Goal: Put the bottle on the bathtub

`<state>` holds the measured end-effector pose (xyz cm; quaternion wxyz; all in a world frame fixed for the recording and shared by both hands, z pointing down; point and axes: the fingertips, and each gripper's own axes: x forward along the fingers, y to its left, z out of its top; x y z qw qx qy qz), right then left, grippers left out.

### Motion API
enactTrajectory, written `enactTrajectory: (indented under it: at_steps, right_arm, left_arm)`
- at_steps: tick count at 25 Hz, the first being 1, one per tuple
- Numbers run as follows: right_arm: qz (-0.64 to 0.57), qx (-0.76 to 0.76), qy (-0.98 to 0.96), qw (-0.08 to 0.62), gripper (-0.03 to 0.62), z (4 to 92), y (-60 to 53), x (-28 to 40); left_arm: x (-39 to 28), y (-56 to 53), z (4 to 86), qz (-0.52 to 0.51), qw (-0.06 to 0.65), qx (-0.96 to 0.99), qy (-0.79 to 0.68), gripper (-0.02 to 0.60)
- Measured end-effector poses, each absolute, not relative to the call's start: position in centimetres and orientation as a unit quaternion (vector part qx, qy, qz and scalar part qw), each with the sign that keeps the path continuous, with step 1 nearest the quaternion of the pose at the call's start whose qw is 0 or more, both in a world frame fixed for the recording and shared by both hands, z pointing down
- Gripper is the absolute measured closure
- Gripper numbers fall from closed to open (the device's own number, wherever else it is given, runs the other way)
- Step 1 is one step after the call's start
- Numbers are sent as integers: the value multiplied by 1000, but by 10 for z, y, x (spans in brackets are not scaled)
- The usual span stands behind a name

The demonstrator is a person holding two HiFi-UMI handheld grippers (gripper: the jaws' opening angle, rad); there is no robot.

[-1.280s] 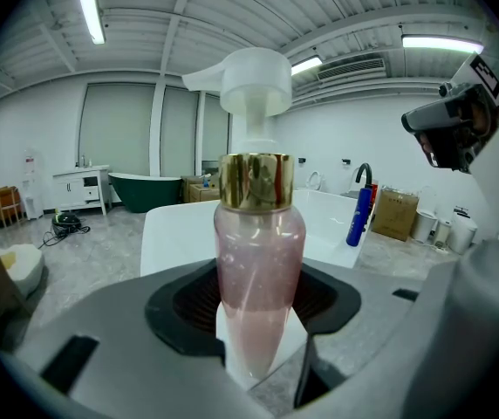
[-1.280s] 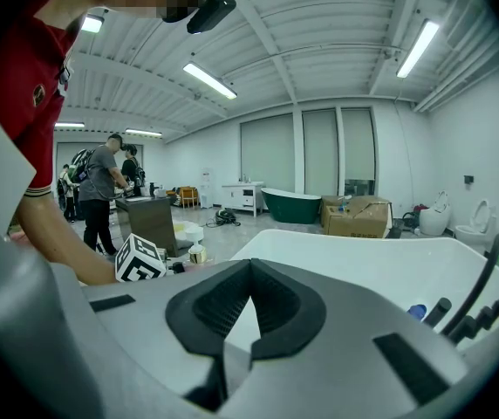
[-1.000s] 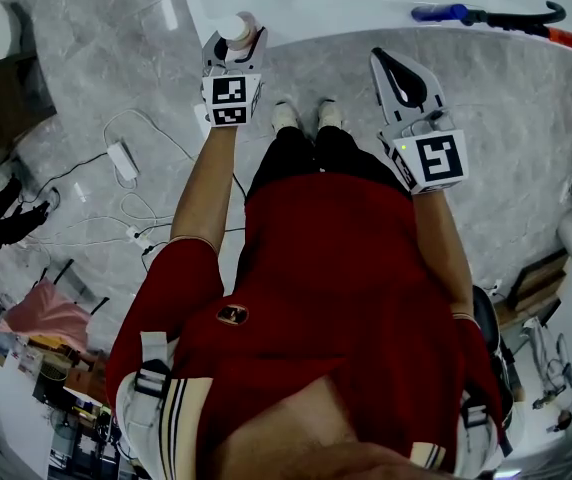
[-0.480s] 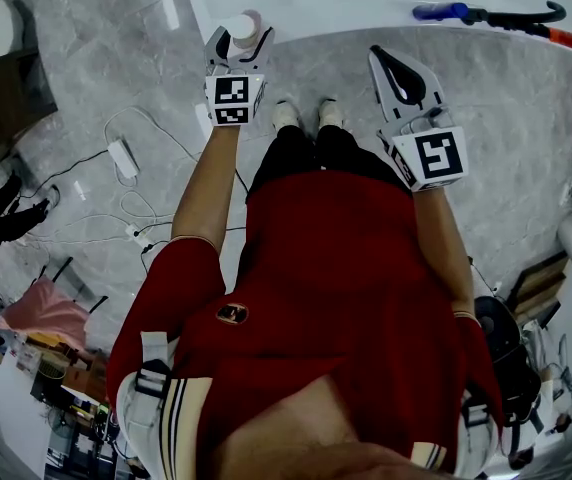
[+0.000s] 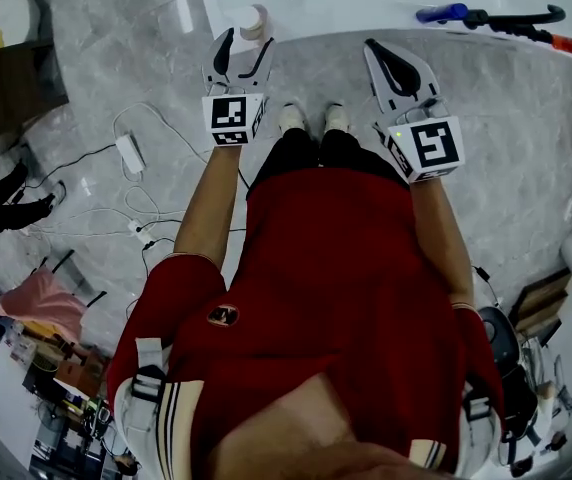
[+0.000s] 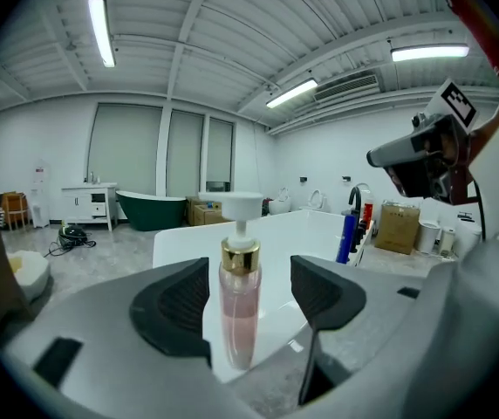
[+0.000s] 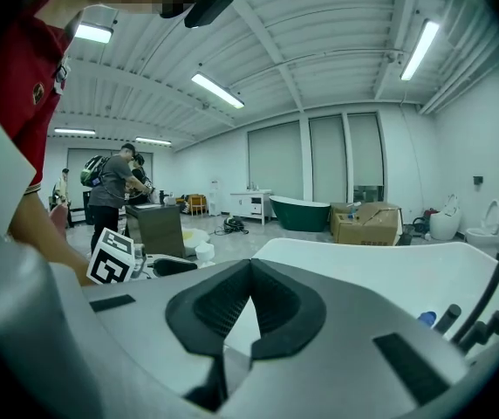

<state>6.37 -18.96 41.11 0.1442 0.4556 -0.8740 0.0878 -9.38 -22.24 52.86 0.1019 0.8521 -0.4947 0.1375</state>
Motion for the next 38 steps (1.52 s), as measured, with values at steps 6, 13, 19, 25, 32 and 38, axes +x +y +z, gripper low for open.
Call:
enactTrajectory:
  at_steps: [6,13,19,25,32,38]
  right_arm:
    - [82,443,-885,120,594,397,-182,57]
    - [73,424,-898,98,594,381,-171,52]
    - [64,410,-907,75,594,362,-161,51]
    - [58,400,-913,55,594,346,-150,47]
    - [49,391,-918,42,594,337,-138,49]
    - [45,386,-920,44,595,336,-131,48]
  left_arm:
    - [-82,-199,476,104,86,860,-492,307]
    - [-56,-173,421,75,67,876,-472,331]
    - [-41,-157,379,52,46,884,-462,404]
    - [-29,-144,353,45,25,885,-462,536]
    - [-14,-131,345,49,16,891,-451,574]
    - [-5,-125,341,51,15,896,-442,574]
